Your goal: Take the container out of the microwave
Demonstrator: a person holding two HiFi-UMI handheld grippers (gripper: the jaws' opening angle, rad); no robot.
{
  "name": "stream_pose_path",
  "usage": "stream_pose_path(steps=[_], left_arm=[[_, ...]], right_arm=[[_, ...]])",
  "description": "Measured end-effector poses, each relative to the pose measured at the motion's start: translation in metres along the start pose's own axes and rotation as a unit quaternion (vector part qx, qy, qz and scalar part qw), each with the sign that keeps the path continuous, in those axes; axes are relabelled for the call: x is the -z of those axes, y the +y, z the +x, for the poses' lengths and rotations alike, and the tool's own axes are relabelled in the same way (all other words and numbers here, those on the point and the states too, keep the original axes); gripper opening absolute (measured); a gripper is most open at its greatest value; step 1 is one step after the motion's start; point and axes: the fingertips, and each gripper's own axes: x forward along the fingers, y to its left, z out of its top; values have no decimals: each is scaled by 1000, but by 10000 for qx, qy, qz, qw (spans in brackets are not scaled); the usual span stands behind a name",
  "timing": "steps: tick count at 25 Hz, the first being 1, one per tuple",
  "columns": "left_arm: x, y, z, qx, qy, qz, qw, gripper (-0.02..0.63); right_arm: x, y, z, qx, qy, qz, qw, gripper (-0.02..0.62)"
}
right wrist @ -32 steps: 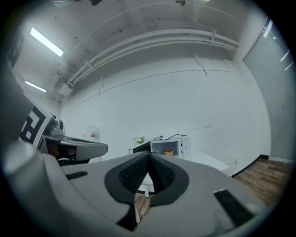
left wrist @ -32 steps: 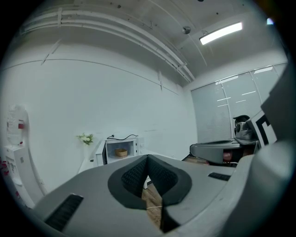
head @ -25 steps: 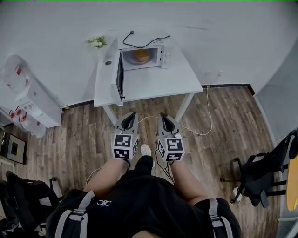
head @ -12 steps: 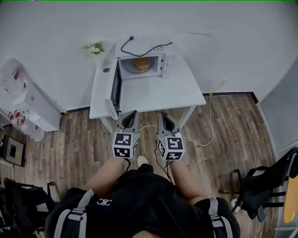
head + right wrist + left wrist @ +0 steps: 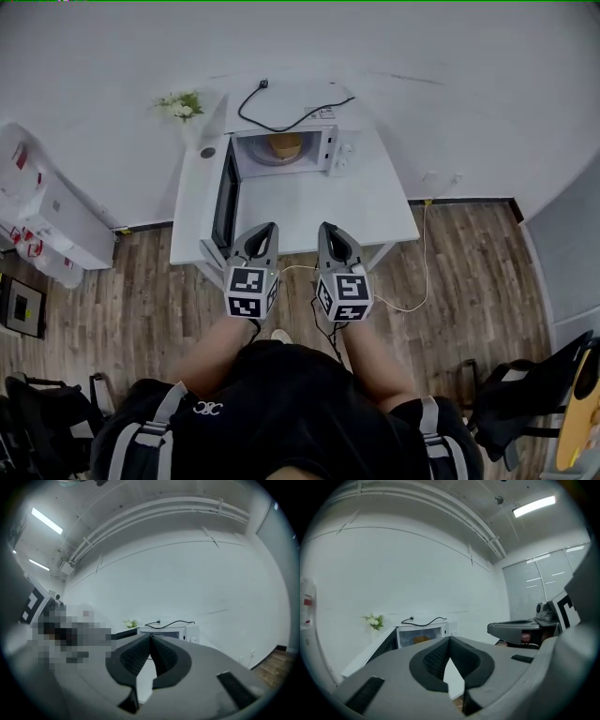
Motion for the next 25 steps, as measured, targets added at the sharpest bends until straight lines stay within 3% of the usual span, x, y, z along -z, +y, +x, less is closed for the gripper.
stream_pose_path(steps=[12, 19, 22, 25], left_arm=[[0, 48, 96, -57, 161, -34, 9998, 12], [12, 70, 127, -435, 318, -130, 9985, 12], [15, 80, 141, -648, 392, -201, 9969, 12], [17, 89, 153, -815, 442, -274, 9953, 12]], right_arm=[[10, -37, 110, -169, 211, -118, 9996, 5], [32, -57, 159, -578, 624, -389, 9956, 5], [37, -64, 182, -811, 758, -643, 9917, 5], [44, -67, 205, -1007, 883, -1255, 9830, 5]])
